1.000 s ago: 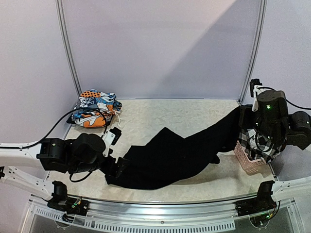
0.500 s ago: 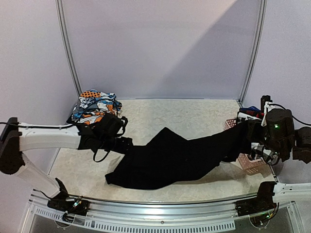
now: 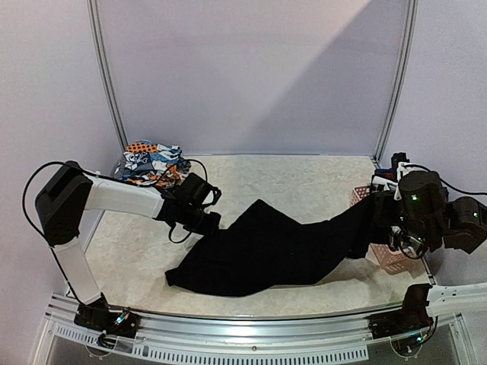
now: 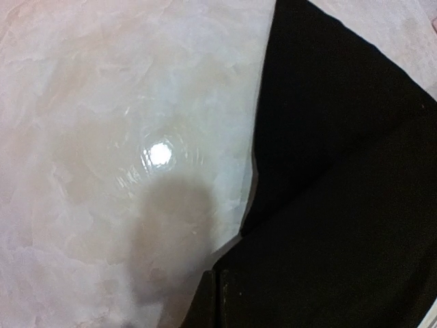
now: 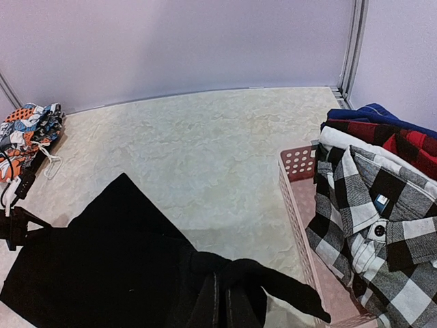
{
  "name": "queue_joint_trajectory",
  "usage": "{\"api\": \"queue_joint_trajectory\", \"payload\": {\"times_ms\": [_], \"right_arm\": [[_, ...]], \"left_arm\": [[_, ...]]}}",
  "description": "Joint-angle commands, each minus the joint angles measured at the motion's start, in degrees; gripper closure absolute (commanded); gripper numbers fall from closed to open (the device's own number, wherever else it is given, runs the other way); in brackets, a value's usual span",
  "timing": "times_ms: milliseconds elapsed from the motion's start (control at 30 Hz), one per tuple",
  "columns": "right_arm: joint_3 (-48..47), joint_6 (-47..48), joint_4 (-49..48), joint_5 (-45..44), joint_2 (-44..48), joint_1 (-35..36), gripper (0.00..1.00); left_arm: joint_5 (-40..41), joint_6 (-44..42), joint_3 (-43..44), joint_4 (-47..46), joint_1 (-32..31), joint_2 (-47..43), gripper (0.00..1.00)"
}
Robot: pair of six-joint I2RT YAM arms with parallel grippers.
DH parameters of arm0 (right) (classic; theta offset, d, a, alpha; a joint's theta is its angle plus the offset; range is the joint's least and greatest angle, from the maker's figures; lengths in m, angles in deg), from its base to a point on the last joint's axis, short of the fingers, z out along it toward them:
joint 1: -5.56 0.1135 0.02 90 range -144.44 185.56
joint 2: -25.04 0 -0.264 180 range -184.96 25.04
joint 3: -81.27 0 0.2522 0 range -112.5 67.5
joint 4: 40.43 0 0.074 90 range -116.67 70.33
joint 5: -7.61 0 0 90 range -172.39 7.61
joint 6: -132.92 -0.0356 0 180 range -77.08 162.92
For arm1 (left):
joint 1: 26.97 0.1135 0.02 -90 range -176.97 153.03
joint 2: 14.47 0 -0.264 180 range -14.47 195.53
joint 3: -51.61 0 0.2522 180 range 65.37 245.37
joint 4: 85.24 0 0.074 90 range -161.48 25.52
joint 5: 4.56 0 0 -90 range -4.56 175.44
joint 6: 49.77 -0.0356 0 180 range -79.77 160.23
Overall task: Fold and stack the mixed laundry pile
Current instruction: Flatten out the crumpled T-shirt at the center of the board.
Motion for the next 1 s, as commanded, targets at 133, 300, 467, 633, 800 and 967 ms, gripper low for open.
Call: {"api": "queue_joint_trajectory", "payload": {"times_ms": [133,300,467,633,800,967], "right_arm": [[-1.2,0.63,-5.38,0.79,-2.67,-0.3,1.0],[-5.32,3.54,-10.44,1.41,-8.95,-2.87,1.0],[-17.8,9.43,-12.48,9.96,-18.76,-10.6,1.0],[-33.71,13.0,-7.31,13.83,-25.46,-11.46,1.0],[-17.23,13.69,-15.83,16.11,-13.94,-11.47,1.0],[2.79,8.2,-16.21,14.02,-2.19,-11.44,1.0]], "left_arm": [[3.94,-4.29,2.18,2.62,3.89,-8.02,1.0],[8.07,-6.61,7.36,6.86,6.33,-13.71,1.0],[11.91,-9.17,17.29,11.68,7.38,-16.06,1.0],[20.49,-12.2,20.32,13.68,3.1,-25.6,1.0],[28.51,-12.84,1.03,5.65,-6.33,-41.97,1.0],[25.42,-3.4,-24.02,-2.95,-13.15,-50.06,0.49]]}}
